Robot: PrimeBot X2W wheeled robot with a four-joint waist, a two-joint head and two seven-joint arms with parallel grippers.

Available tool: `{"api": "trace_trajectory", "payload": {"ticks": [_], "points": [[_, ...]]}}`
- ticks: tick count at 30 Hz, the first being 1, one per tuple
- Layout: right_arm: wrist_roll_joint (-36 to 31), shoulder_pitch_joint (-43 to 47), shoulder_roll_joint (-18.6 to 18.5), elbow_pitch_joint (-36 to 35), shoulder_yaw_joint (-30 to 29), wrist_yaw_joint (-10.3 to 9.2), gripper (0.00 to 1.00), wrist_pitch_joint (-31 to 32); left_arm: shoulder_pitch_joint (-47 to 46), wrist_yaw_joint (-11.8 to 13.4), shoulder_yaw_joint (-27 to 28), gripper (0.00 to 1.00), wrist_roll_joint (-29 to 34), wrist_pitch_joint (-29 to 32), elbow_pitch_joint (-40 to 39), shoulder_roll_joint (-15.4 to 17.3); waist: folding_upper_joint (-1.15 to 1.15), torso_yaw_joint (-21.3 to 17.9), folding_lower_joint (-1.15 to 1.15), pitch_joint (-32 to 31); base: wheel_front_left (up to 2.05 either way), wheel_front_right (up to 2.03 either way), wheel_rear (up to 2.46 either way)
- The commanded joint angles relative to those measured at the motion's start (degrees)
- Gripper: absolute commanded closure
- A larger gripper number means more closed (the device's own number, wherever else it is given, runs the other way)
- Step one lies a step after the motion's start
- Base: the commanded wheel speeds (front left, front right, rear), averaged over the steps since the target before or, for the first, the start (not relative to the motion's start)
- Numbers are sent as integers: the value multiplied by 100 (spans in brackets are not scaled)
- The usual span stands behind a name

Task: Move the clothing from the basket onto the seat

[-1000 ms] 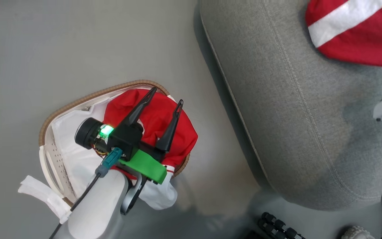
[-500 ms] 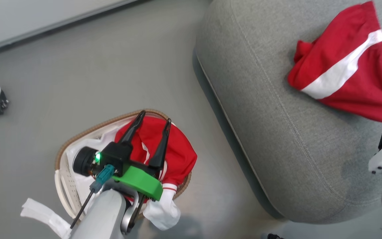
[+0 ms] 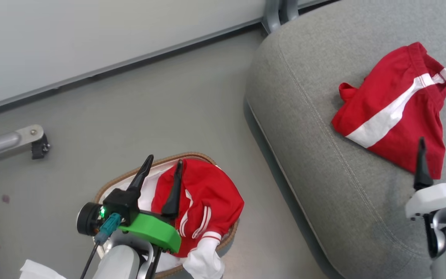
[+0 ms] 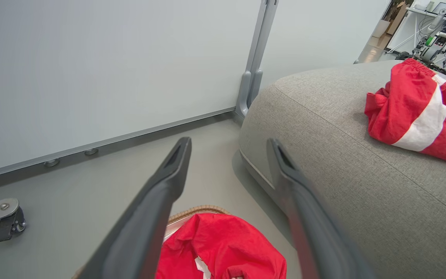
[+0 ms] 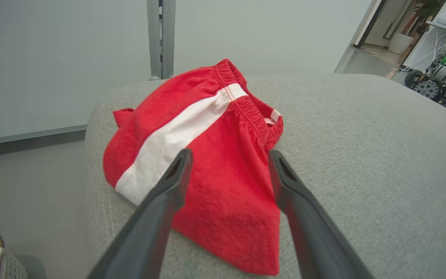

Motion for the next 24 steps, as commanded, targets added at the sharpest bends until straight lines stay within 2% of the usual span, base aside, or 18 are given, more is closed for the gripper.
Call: {"api": "trace_trajectory", "payload": {"ticks": [1,5,15,24], "points": [[92,77,20,-83,111,-6,0,-12,125,-18,76,0,20,-3,8,-17,0,163,0,-189,0,0,0],[312,106,74,-303,548,-6,0,-12,253,5,351,0,58,-3,30,-47,0,311,0,-366,0,0,0],[727,149,176,-445,1370,-6,0,-12,592,268,1211,0,236,-3,26,-93,0,844,0,-658,0,0,0],[1119,233,174,-305,1749,-6,0,-12,842,340,1740,0,357,-3,127,-98,0,1214,0,-782,0,0,0]]}}
